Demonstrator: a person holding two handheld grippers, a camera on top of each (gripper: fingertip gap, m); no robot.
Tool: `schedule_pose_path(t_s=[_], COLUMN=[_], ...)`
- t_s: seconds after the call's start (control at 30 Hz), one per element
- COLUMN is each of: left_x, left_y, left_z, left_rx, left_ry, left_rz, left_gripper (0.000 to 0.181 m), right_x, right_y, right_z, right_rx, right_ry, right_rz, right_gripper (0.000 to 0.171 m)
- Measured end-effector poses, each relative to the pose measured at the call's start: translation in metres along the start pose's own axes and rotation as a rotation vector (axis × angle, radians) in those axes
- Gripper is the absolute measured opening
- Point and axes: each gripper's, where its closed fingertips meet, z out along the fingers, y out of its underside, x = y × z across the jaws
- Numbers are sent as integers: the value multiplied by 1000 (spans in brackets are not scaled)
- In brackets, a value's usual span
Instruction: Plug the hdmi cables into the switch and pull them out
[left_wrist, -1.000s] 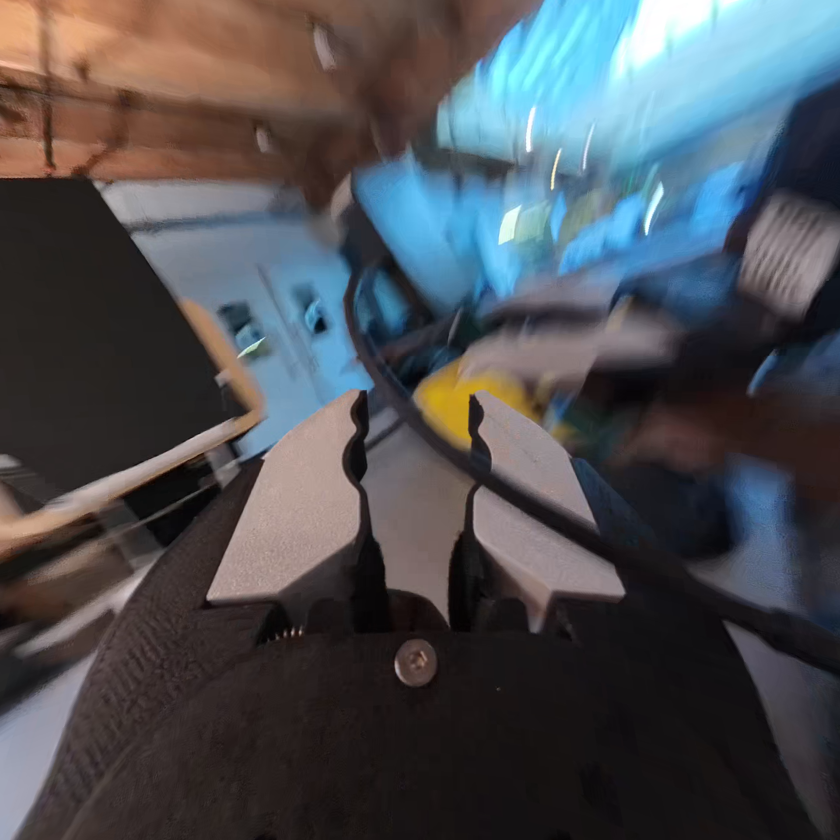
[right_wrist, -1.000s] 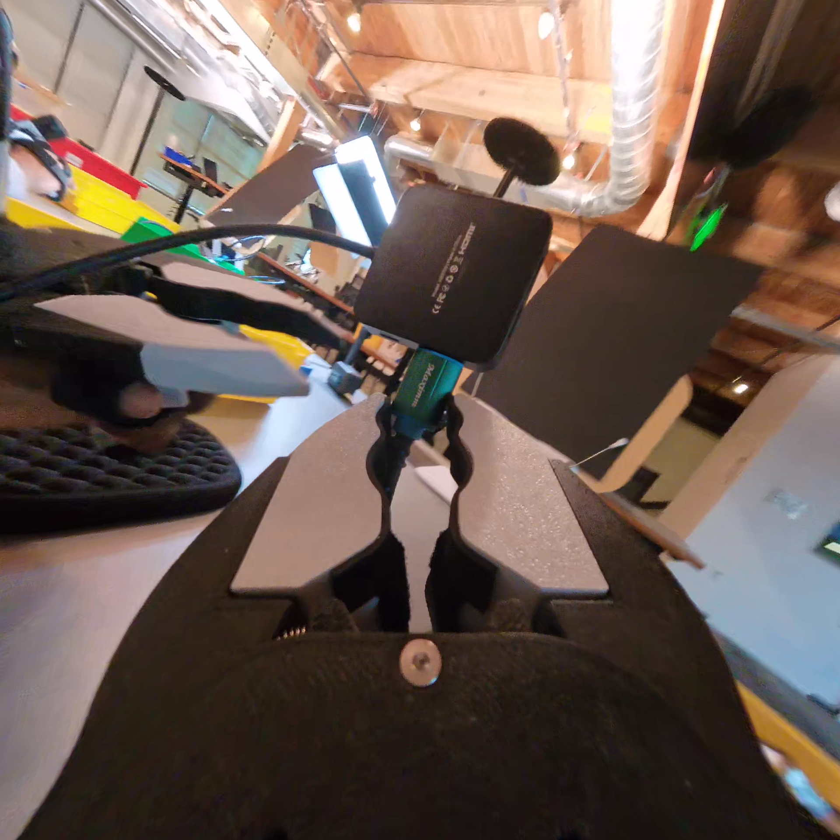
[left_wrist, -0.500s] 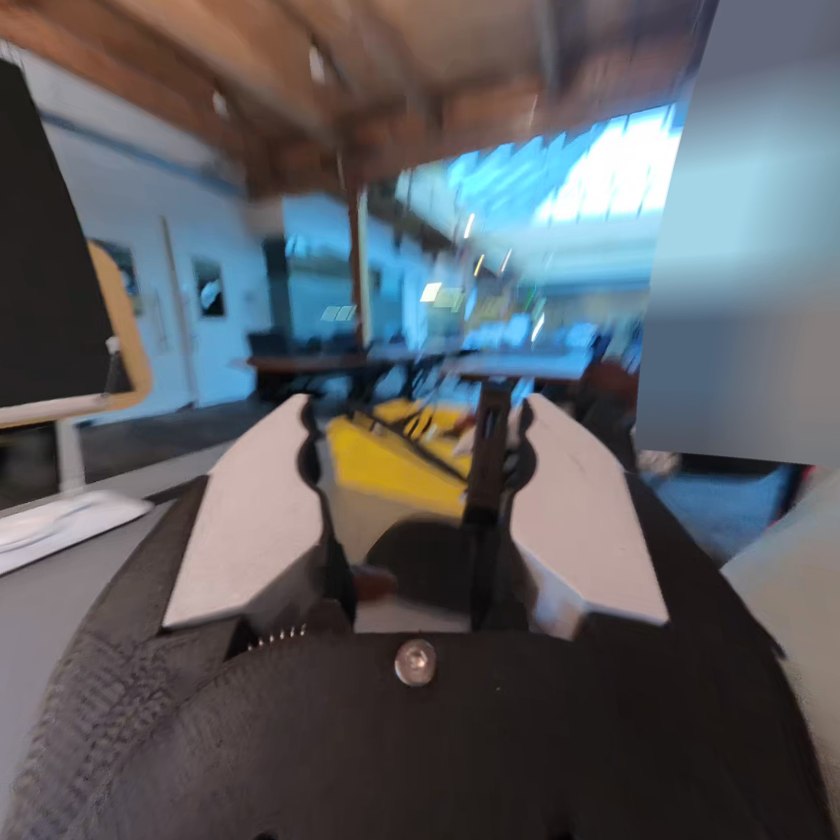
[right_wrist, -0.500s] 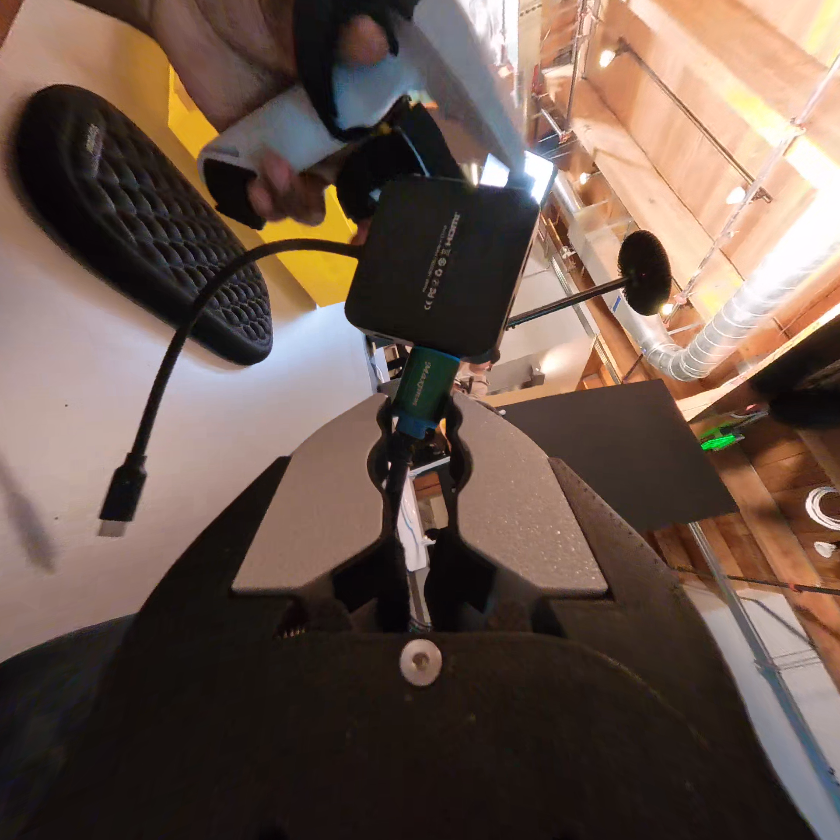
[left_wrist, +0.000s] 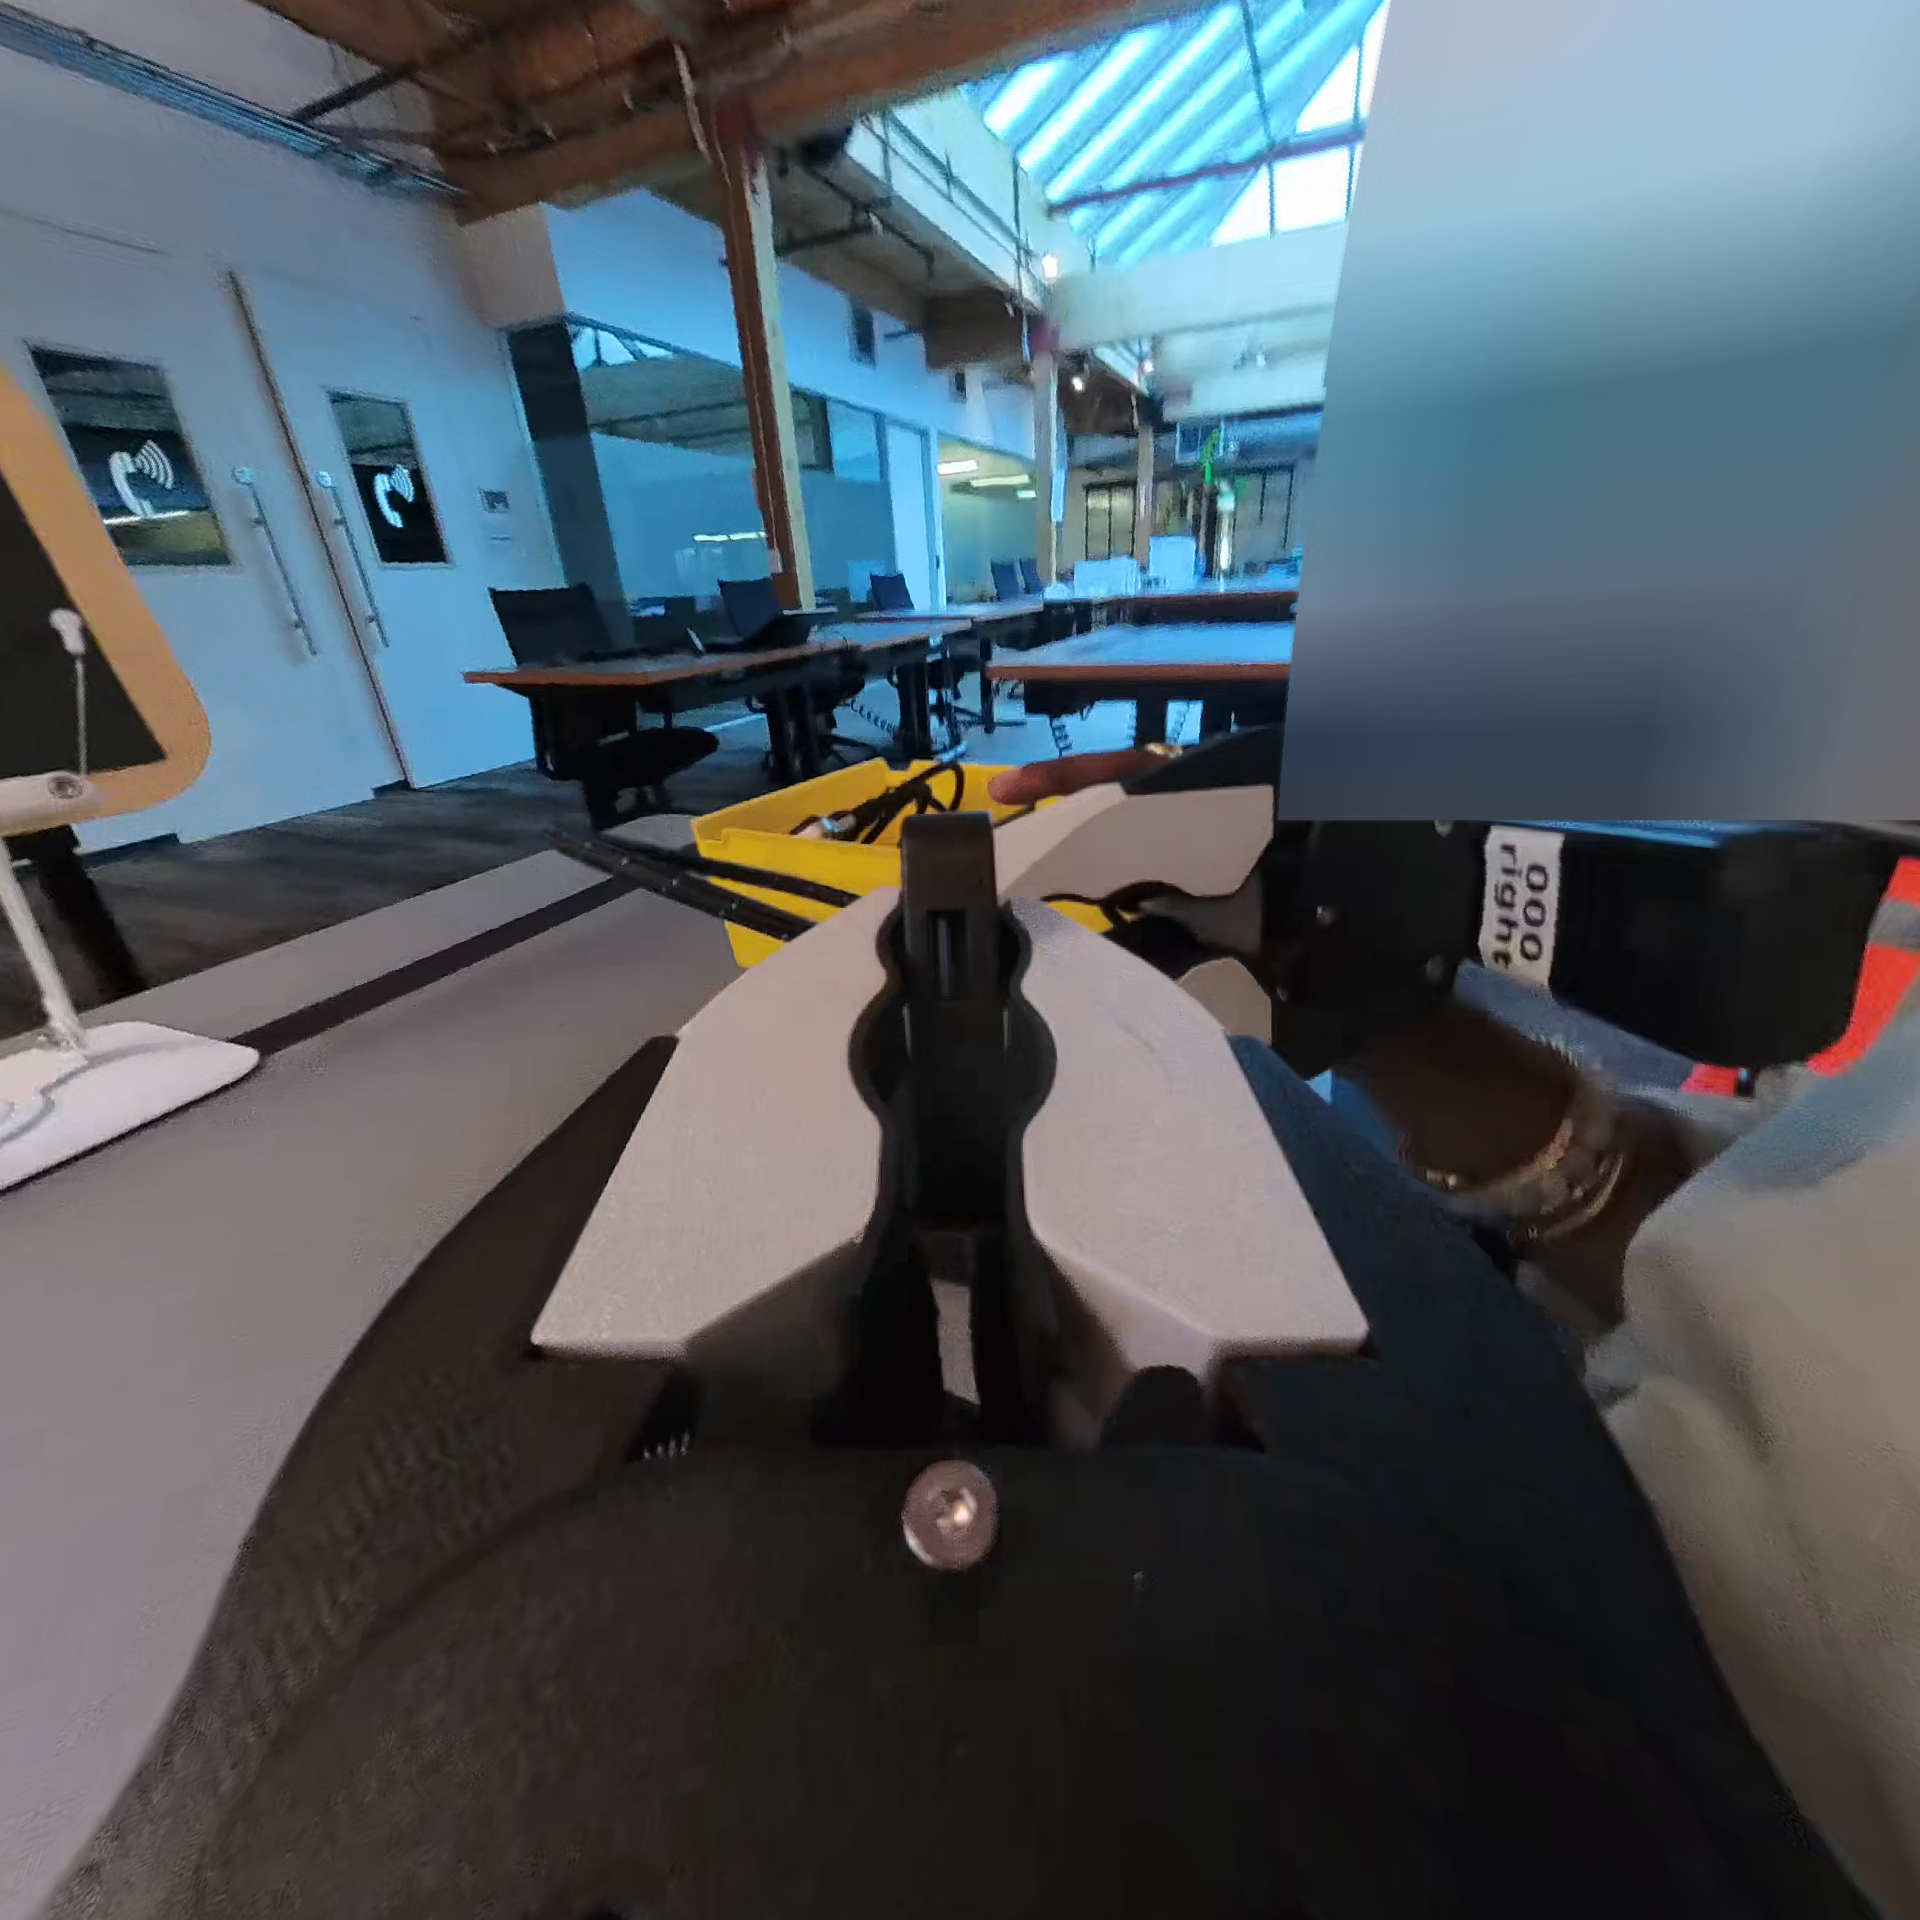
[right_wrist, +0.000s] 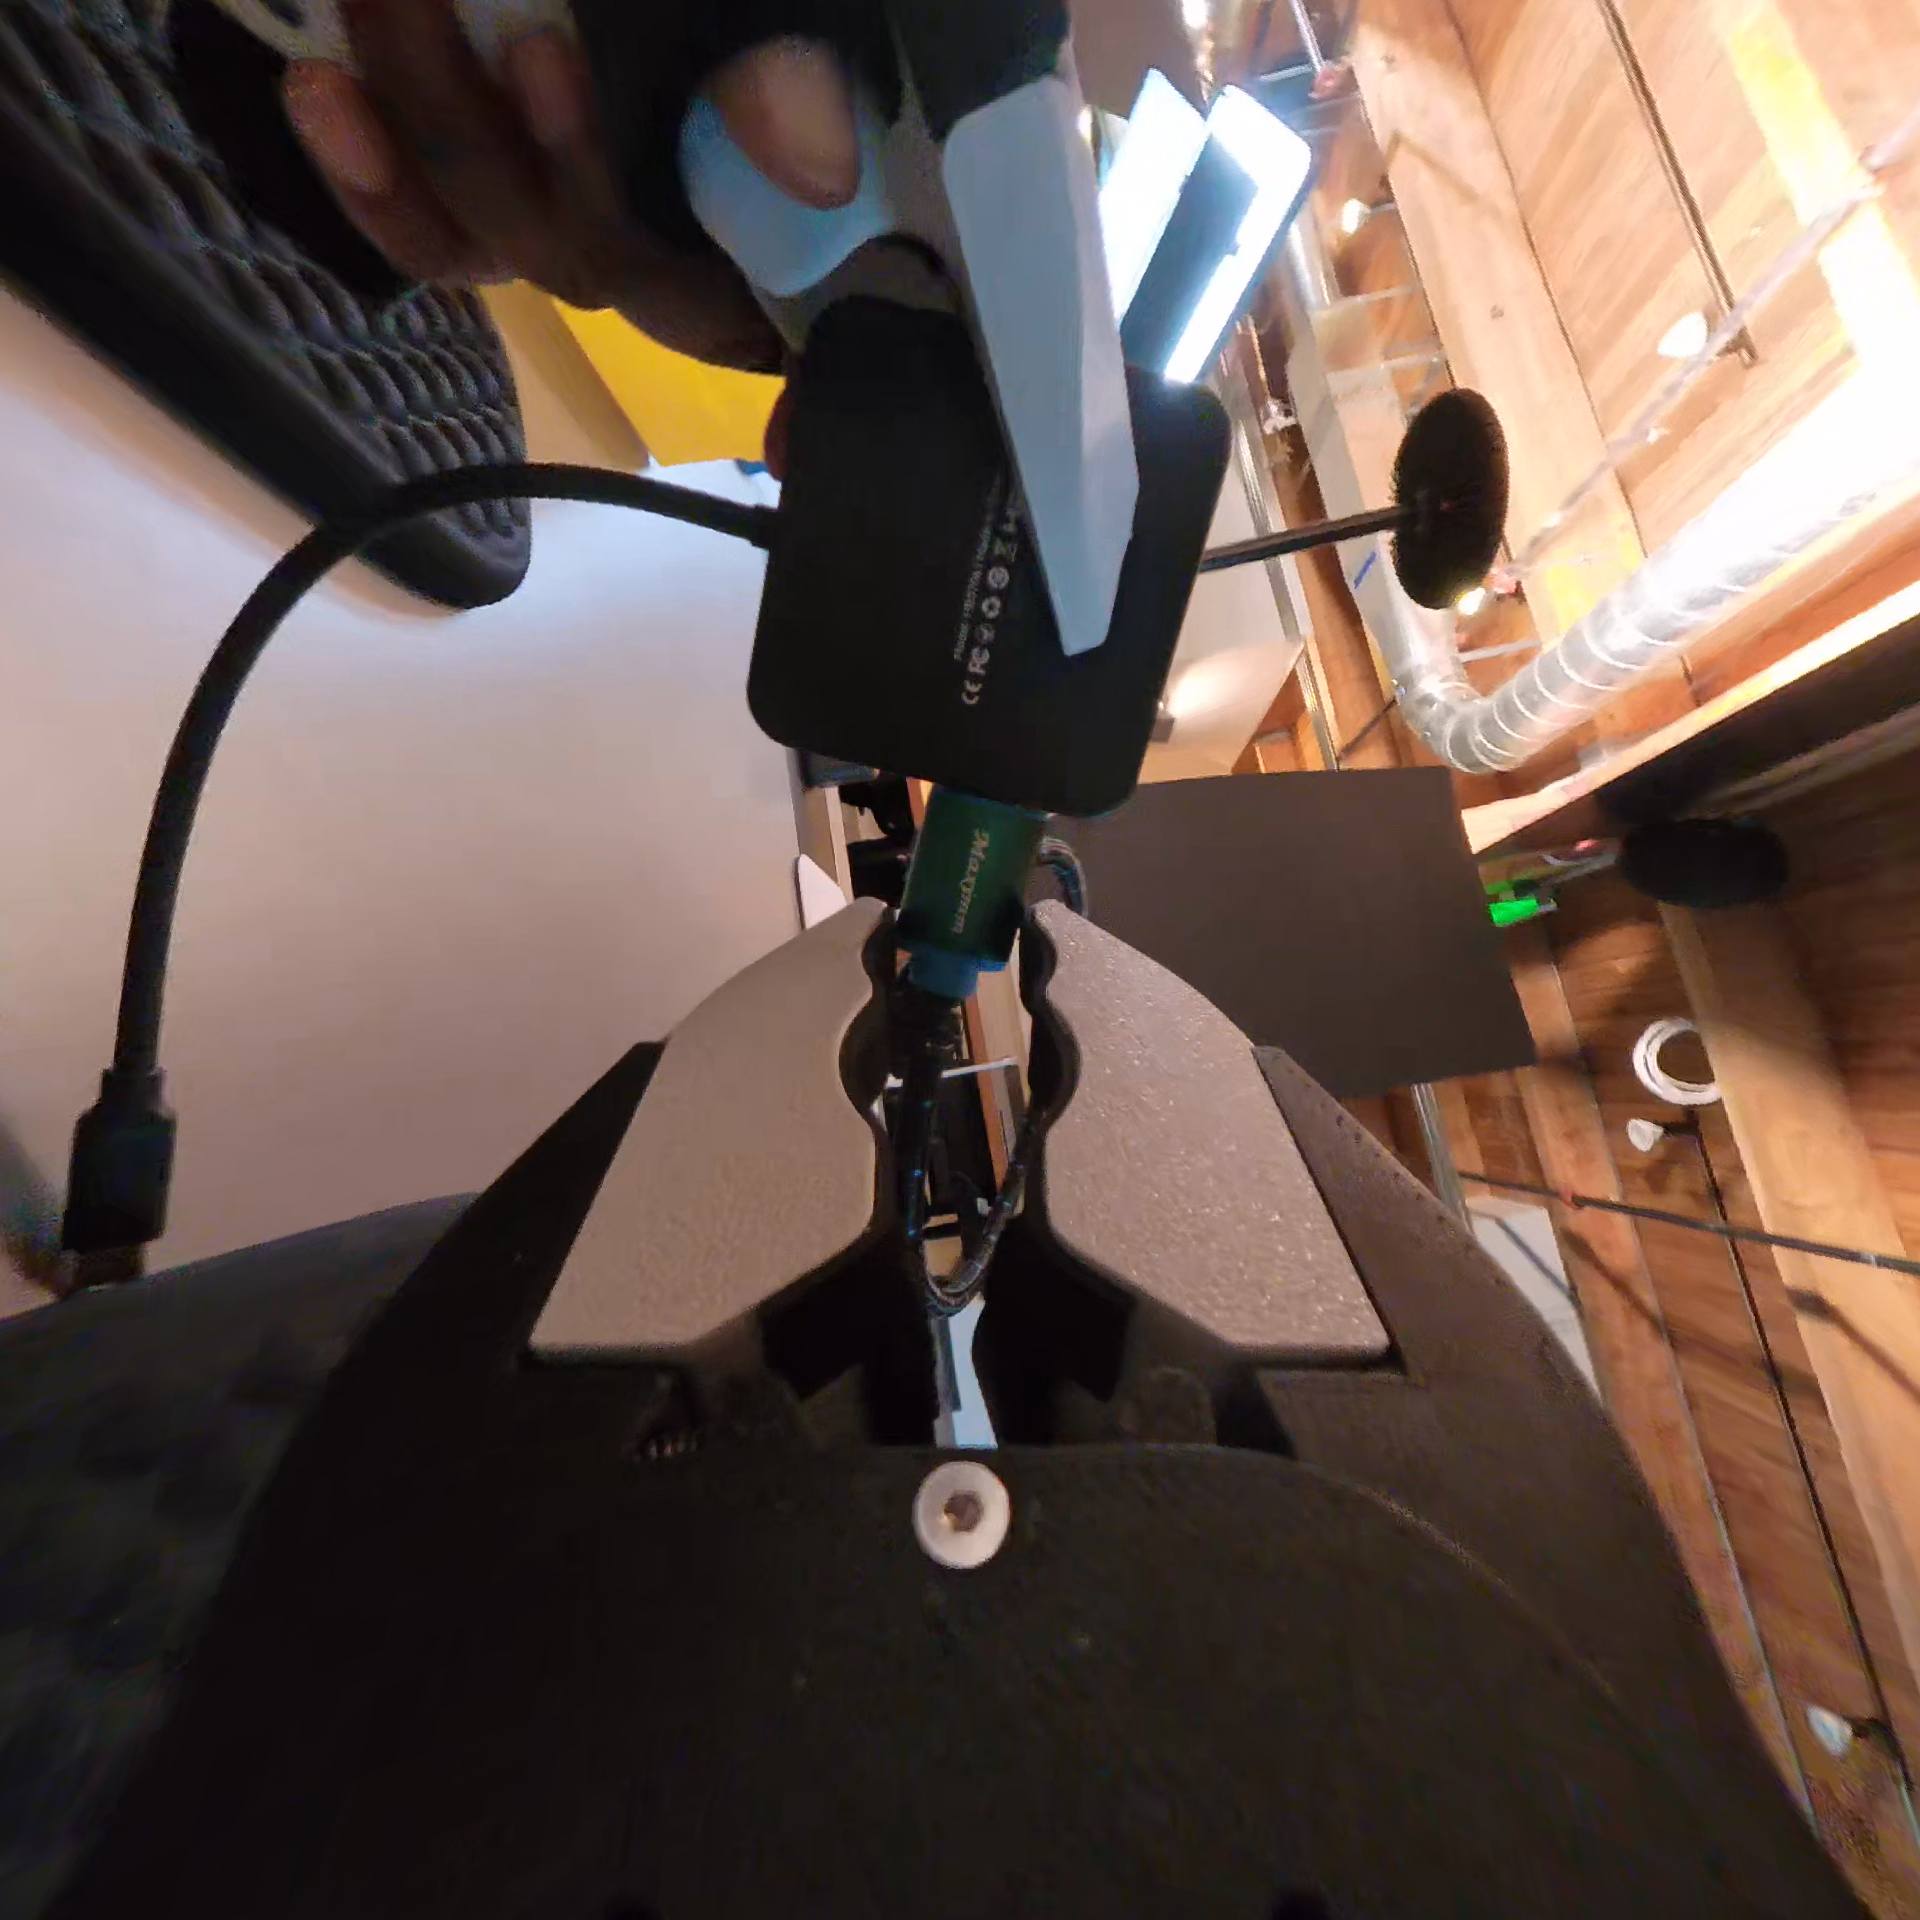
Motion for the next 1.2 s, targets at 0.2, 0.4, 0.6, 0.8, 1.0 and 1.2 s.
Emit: schedule_pose_path(t_s=[0.2, 0.4, 0.6, 0.8, 1.0, 1.2], left_x=[-8, 0, 11, 10, 3, -6], left_y=[-2, -5, 15, -5, -22, -31], left_z=[-1, -2, 10, 7, -1, -7], left_rx=[86, 108, -28, 69, 158, 232], left_ry=[9, 60, 35, 5, -79, -214], left_rz=[-120, -106, 52, 8, 43, 145], left_gripper=[14, 14, 21, 18, 16, 16], right_x=[11, 9, 12, 14, 15, 11], right_y=[-12, -17, -25, -29, -36, -35], right_z=[3, 5, 2, 2, 6, 19], right_rx=[61, 16, 36, 96, 122, 81], right_ry=[68, 50, 40, 45, 37, 8], right_rz=[94, 139, 116, 148, 227, 543], right_gripper=[32, 22, 22, 22, 22, 21])
